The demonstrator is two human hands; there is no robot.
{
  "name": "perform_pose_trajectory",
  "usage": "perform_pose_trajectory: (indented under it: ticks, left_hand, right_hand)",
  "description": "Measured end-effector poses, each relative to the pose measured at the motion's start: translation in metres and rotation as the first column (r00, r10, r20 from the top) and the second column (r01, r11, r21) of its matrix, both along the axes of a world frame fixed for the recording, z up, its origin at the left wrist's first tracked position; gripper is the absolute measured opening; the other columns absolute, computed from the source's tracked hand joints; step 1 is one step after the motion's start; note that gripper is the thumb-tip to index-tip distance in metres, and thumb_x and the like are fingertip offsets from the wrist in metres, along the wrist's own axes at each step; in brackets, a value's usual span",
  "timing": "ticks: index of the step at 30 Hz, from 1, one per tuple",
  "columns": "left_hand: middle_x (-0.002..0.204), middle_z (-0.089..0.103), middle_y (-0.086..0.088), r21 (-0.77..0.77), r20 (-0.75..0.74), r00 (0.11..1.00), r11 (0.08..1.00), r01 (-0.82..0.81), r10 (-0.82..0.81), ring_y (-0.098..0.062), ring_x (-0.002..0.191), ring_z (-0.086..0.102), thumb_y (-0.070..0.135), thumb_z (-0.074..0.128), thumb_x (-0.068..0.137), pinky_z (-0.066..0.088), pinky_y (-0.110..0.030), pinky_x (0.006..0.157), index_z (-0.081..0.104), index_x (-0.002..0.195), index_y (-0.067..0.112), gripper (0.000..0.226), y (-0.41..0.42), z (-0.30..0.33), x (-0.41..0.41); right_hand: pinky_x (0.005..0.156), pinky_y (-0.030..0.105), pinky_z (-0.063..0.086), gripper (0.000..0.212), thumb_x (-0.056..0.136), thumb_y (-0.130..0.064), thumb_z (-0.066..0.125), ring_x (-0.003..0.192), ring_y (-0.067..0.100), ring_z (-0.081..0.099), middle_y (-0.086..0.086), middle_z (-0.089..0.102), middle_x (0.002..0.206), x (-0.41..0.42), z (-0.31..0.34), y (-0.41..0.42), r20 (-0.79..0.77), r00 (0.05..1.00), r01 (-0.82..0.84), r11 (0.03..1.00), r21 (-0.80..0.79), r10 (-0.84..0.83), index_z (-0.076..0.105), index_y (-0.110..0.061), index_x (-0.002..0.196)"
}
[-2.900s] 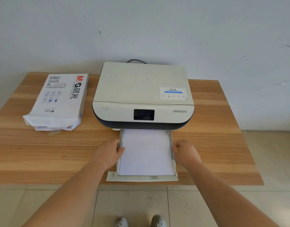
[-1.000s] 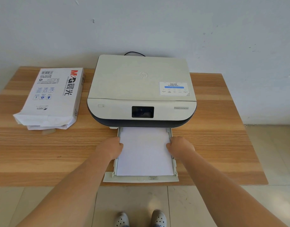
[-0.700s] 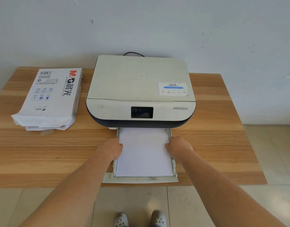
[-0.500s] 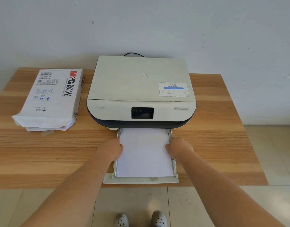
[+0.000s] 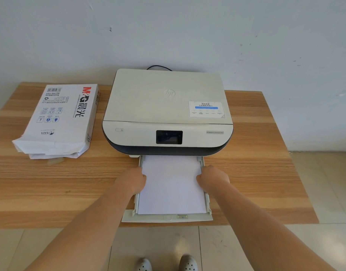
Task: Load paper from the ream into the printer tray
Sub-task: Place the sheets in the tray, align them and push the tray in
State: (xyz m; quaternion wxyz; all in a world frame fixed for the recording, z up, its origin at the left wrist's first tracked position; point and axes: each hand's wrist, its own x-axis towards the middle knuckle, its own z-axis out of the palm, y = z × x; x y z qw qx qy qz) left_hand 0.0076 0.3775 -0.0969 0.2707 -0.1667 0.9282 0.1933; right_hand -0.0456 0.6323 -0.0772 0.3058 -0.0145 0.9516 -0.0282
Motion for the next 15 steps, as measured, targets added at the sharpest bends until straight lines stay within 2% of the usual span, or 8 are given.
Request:
perform_pose_trajectory:
  ticks: [2,4,8,11,15]
  left_hand:
    - [0.101,0.058,-0.008,-0.02,0.006,1.0,1.0,0.023,-0.023,-0.019,0.088,0.053,0.02,0.035,0.097,0.042,-0.027,0.073,0.054,0.099,0.007,0.023,0.0003,0.0,0.0002]
    - [0.11,0.058,-0.01,-0.041,0.017,0.998,0.998,0.057,-0.056,-0.021,0.096,0.055,0.019,0.033,0.098,0.044,-0.028,0.078,0.055,0.105,0.006,0.026,0.0021,0.0025,-0.0003]
    - [0.114,0.06,-0.012,-0.061,-0.01,1.0,0.998,0.02,-0.02,-0.028,0.104,0.057,0.023,0.035,0.096,0.045,-0.035,0.083,0.054,0.114,0.005,0.032,0.0031,0.0046,-0.0026]
    - [0.114,0.058,-0.011,-0.048,0.006,0.998,0.997,0.059,-0.059,-0.024,0.103,0.055,0.018,0.032,0.098,0.045,-0.031,0.084,0.055,0.109,0.004,0.029,0.0032,0.0031,0.0002]
    - [0.113,0.058,-0.011,-0.016,-0.006,1.0,1.0,0.017,-0.017,-0.023,0.099,0.055,0.018,0.033,0.097,0.044,-0.029,0.081,0.054,0.108,0.006,0.027,0.0022,0.0007,0.001]
  right_hand:
    - [0.068,0.033,0.046,0.033,0.091,-0.017,0.034,0.085,0.026,0.056,0.008,0.06,0.11,0.0,0.0,-0.0011,-0.005,1.0,-0.004,1.0,0.012,0.004,0.057,-0.011,0.114]
    - [0.069,0.034,0.047,0.034,0.091,-0.017,0.034,0.09,0.028,0.059,0.008,0.06,0.11,0.0001,0.0,-0.0012,-0.013,1.0,-0.015,1.0,0.023,0.015,0.057,-0.011,0.114]
    - [0.071,0.034,0.048,0.034,0.091,-0.019,0.034,0.096,0.029,0.061,0.008,0.06,0.112,0.0001,-0.0001,-0.001,-0.022,0.998,-0.054,0.998,0.044,0.055,0.057,-0.011,0.116]
    - [0.069,0.034,0.046,0.034,0.092,-0.019,0.034,0.096,0.029,0.061,0.008,0.06,0.113,0.0001,-0.0005,-0.0016,-0.021,0.997,-0.078,0.995,0.064,0.079,0.056,-0.011,0.116]
    - [0.068,0.034,0.045,0.034,0.092,-0.016,0.034,0.096,0.029,0.061,0.009,0.059,0.115,0.001,-0.0007,-0.0026,-0.026,0.993,-0.108,0.989,0.103,0.112,0.055,-0.01,0.118]
